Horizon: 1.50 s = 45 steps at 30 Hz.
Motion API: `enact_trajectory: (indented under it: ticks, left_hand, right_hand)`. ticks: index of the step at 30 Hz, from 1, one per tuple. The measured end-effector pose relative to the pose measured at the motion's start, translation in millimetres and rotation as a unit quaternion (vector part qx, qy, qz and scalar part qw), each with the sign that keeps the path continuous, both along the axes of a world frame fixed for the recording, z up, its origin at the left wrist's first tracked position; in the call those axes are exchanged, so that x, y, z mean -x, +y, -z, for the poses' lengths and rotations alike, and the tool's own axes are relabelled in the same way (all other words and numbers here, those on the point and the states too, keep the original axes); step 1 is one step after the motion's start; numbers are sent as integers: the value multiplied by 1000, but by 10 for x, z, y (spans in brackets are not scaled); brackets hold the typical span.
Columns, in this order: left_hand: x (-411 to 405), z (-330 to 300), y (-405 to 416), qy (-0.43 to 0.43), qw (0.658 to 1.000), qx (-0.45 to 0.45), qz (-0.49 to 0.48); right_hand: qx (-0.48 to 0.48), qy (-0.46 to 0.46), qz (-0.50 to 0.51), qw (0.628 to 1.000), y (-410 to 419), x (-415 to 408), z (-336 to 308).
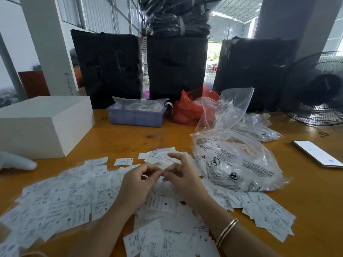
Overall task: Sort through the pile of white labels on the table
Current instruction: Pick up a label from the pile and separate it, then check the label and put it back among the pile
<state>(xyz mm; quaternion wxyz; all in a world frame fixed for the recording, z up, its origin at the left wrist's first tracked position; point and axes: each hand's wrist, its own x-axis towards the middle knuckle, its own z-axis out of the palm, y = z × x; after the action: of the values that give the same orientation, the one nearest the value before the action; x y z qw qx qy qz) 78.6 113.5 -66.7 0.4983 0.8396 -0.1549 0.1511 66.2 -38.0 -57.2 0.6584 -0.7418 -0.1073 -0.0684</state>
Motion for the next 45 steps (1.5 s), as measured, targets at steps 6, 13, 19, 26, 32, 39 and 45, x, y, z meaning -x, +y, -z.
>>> enact_trajectory:
  ticks: [6,13,19,26,32,39,45]
  left_hand:
    - [-51,16,30,30,990,132,-51]
    - [-72,19,42,15,991,107,-82]
    - [-49,-7,30,-3,991,99,-90]
    - [-22,-9,3,1,994,82,-77]
    - [-15,-2,1,-16,995,81,-53]
    - [-7,0,2,-33,996,75,-36]
    - [16,11,-13,-41,999,32,4]
  right_hand:
    - [170,-49,161,971,-189,-83,61]
    - [463,-50,135,874,-225,-74,147]
    - [499,-29,120,858,-165,-73,151]
    - [356,12,112,928,-169,-66,117]
    - [225,10,130,966,-193,-22,90]
    - [-134,32,130,982,-258,-37,63]
    - [-168,29,96,981,-268,-48,74]
